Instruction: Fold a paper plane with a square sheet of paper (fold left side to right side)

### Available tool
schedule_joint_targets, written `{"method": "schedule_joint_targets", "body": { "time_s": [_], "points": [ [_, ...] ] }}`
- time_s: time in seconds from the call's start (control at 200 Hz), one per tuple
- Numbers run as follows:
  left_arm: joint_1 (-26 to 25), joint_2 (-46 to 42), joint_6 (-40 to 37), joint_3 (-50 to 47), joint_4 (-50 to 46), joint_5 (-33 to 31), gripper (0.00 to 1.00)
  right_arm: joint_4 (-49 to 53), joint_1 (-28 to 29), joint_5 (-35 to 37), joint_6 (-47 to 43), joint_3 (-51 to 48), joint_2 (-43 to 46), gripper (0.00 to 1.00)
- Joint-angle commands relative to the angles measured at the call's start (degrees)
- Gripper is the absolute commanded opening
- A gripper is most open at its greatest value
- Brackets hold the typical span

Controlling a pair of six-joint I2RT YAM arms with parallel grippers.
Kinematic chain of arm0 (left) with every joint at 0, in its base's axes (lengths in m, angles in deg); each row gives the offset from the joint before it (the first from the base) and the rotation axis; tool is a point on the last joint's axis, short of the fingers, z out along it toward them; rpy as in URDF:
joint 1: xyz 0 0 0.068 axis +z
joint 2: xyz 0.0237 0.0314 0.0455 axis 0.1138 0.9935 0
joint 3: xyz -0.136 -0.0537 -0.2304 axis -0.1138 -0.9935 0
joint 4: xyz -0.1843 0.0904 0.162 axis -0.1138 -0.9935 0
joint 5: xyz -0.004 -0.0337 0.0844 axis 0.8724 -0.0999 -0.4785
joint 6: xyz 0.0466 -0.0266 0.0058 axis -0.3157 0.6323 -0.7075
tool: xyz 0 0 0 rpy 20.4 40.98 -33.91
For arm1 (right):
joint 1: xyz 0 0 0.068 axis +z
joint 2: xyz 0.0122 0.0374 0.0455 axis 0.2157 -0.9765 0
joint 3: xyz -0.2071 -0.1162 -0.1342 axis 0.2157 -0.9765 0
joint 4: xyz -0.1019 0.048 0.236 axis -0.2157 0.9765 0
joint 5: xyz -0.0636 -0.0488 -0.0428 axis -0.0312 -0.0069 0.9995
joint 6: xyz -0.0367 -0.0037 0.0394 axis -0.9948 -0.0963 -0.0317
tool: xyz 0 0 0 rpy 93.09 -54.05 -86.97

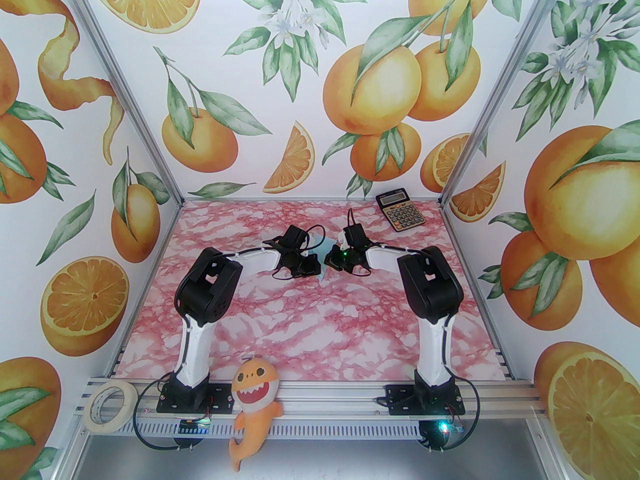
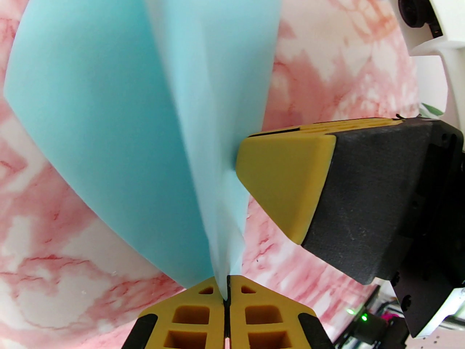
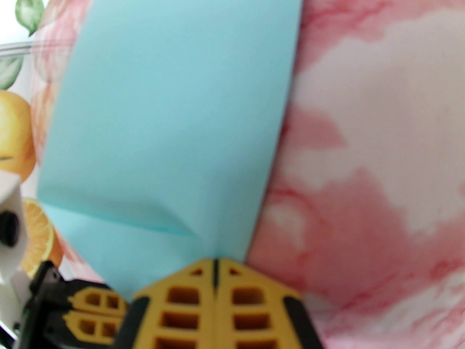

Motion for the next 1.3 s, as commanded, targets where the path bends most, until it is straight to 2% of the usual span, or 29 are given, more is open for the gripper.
{"method": "schedule_joint_targets", "body": {
  "time_s": [0.0,0.075,0.195,0.435,0.731,0.816,1.081,1.211,1.296],
  "points": [
    [-0.7,1.0,-1.1,2.4,-2.0,-1.4,0.08,1.7,-0.1,1.5,-0.2,-0.6,-2.1,0.0],
    [-0.9,1.2,-1.2,2.8,-2.7,-1.9,0.07,1.9,-0.1,1.7,-0.3,-0.6,-1.9,0.0],
    [-0.9,1.5,-1.1,3.1,-3.3,-2.3,0.05,1.8,-0.3,1.7,-0.6,-0.7,-0.5,0.12],
    [-0.9,2.2,-0.8,3.2,-3.9,-2.5,0.05,0.5,-0.4,1.4,-0.2,-1.4,4.2,0.19],
    [-1.0,2.3,-0.6,3.4,-3.6,-2.1,0.06,-1.6,0.2,0.1,0.6,-3.5,5.7,0.19],
    [-1.1,2.4,-0.7,3.7,-3.8,-2.1,0.06,-2.2,0.4,-0.5,1.2,-3.4,4.7,0.14],
    [-1.3,2.3,-0.8,3.9,-4.0,-2.1,0.06,-2.5,0.9,-0.2,1.7,-1.2,0.6,0.11],
    [-1.3,2.2,-0.8,4.0,-4.0,-2.1,0.06,-0.7,0.8,1.0,1.1,-0.9,-0.7,0.07],
    [-1.3,2.1,-1.0,4.3,-4.1,-2.1,0.11,-0.3,0.6,1.7,0.8,-1.3,-1.2,0.05]
  ]
}}
